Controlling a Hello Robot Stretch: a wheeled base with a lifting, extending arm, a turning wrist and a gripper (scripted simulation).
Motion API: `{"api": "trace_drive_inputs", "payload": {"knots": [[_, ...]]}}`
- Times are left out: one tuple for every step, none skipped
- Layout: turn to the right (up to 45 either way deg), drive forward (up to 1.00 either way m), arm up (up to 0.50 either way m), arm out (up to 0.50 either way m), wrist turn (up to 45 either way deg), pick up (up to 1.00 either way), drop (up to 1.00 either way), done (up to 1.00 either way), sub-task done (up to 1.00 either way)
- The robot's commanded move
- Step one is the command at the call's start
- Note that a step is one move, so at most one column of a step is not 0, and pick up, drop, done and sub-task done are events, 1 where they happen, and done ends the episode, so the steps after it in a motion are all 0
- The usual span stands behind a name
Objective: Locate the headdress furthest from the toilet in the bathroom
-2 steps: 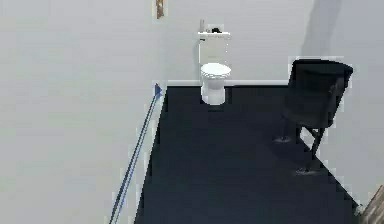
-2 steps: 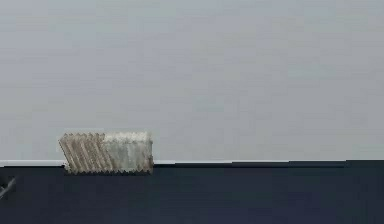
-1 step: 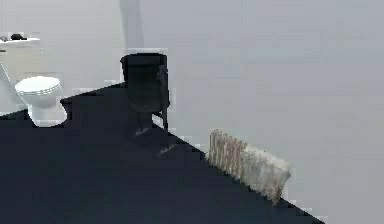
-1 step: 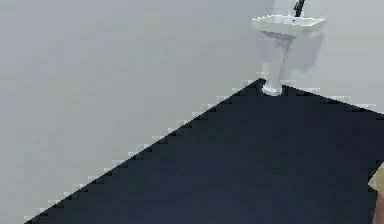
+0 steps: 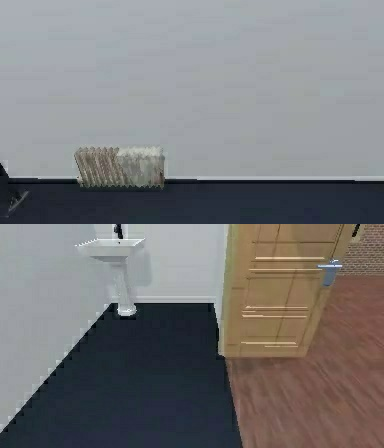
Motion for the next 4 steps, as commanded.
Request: {"api": "trace_drive_inputs", "payload": {"knots": [[0.0,0.15,0.0,0.0,0.0,0.0,0.0,0.0,0.0],[-45.0,0.0,0.0,0.0,0.0,0.0,0.0,0.0,0.0],[-42.0,0.0,0.0,0.0,0.0,0.0,0.0,0.0,0.0],[0.0,1.0,0.0,0.0,0.0,0.0,0.0,0.0,0.0]]}}
